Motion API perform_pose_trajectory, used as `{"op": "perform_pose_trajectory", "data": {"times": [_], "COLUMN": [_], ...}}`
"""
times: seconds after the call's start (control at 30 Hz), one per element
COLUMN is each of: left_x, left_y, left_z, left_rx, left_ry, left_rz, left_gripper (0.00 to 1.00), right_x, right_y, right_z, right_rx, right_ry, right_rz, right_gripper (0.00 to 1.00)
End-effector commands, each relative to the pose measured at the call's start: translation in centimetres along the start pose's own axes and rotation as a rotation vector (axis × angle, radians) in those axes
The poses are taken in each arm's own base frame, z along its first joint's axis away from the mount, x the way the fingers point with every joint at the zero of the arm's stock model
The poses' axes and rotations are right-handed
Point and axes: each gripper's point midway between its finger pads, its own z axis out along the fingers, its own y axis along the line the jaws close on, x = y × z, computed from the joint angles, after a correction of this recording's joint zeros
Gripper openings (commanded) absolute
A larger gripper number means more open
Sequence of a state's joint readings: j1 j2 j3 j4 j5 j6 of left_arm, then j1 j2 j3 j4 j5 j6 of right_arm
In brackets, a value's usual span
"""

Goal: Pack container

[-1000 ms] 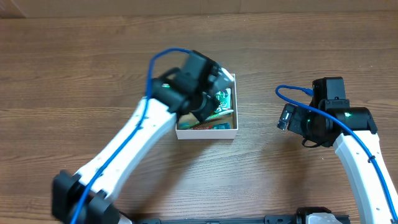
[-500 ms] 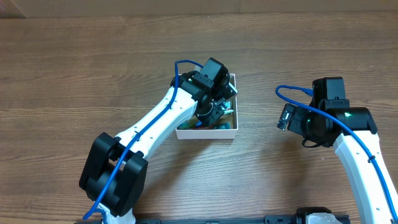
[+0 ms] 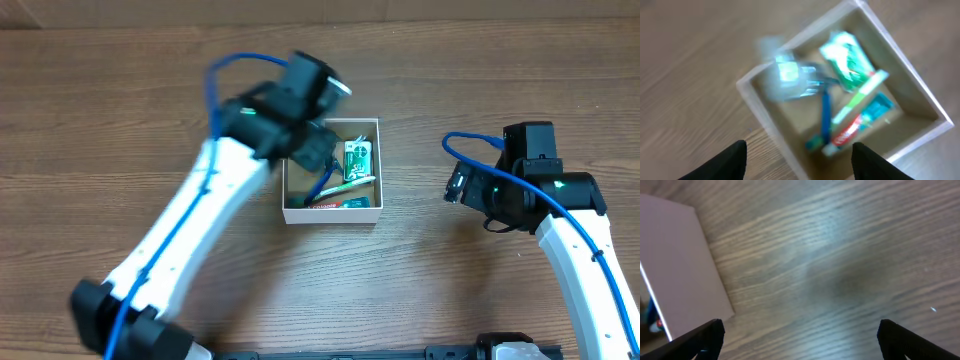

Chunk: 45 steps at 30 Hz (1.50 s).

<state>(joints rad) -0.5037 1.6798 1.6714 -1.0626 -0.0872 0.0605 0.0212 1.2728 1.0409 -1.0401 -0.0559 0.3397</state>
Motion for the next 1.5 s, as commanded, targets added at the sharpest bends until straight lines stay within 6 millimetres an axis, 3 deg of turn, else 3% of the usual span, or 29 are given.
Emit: {"op": "perform_pose_trajectory", "data": {"times": [0.0, 0.03, 0.1, 0.23, 0.33, 0.5, 0.7, 1.0, 1.03, 1.1, 1.23, 1.33, 1.47], "left_x": [0.2, 0.5, 1.2, 2.8, 3.6, 4.2, 4.8, 5.8, 6.6, 7.7, 10.9, 13.2, 16.5], "left_y": [7.1, 8.4, 10.8, 14.5, 16.1, 17.6, 17.4, 14.8, 14.2, 13.4, 11.6, 10.4, 9.0], "left_z": [-2.3, -2.5, -2.5, -2.3, -2.3, -2.5, -3.9, -12.2, -14.1, -15.9, -18.4, -18.8, -17.8], "left_rx": [-0.121, -0.136, -0.159, -0.21, -0.233, -0.26, -0.261, -0.22, -0.224, -0.228, -0.237, -0.241, -0.242], "left_ry": [-0.062, -0.065, -0.069, -0.056, -0.048, -0.047, -0.041, -0.201, -0.251, -0.311, -0.427, -0.49, -0.519], "left_rz": [-0.407, -0.476, -0.606, -0.729, -0.766, -0.747, -0.713, -0.694, -0.692, -0.688, -0.681, -0.676, -0.684], "left_gripper": [0.72, 0.74, 1.0, 1.0, 1.0, 1.0, 1.0, 1.0, 1.0, 1.0, 1.0, 1.0, 1.0], "right_x": [-1.5, -1.9, -3.5, -6.6, -9.0, -10.3, -8.5, -4.7, -3.5, -2.0, 0.6, 2.1, 4.0], "right_y": [1.6, 2.0, 3.2, 4.7, 5.4, 5.5, 4.8, 2.0, 1.6, 1.0, 0.0, -0.7, -1.6], "right_z": [-0.5, -0.5, -0.8, -1.8, -2.7, -3.3, -4.5, -13.1, -14.3, -15.4, -16.7, -16.7, -15.7], "right_rx": [-0.059, -0.076, -0.126, -0.18, -0.205, -0.203, -0.187, -0.162, -0.17, -0.181, -0.206, -0.21, -0.194], "right_ry": [-0.06, -0.076, -0.142, -0.281, -0.387, -0.45, -0.42, -0.598, -0.622, -0.646, -0.691, -0.701, -0.653], "right_rz": [-0.022, -0.027, -0.039, -0.083, -0.087, -0.086, -0.083, -0.089, -0.093, -0.093, -0.096, -0.095, -0.084], "right_gripper": [1.0, 1.0, 1.0, 1.0, 1.0, 1.0, 1.0, 1.0, 1.0, 1.0, 1.0, 1.0, 1.0]}}
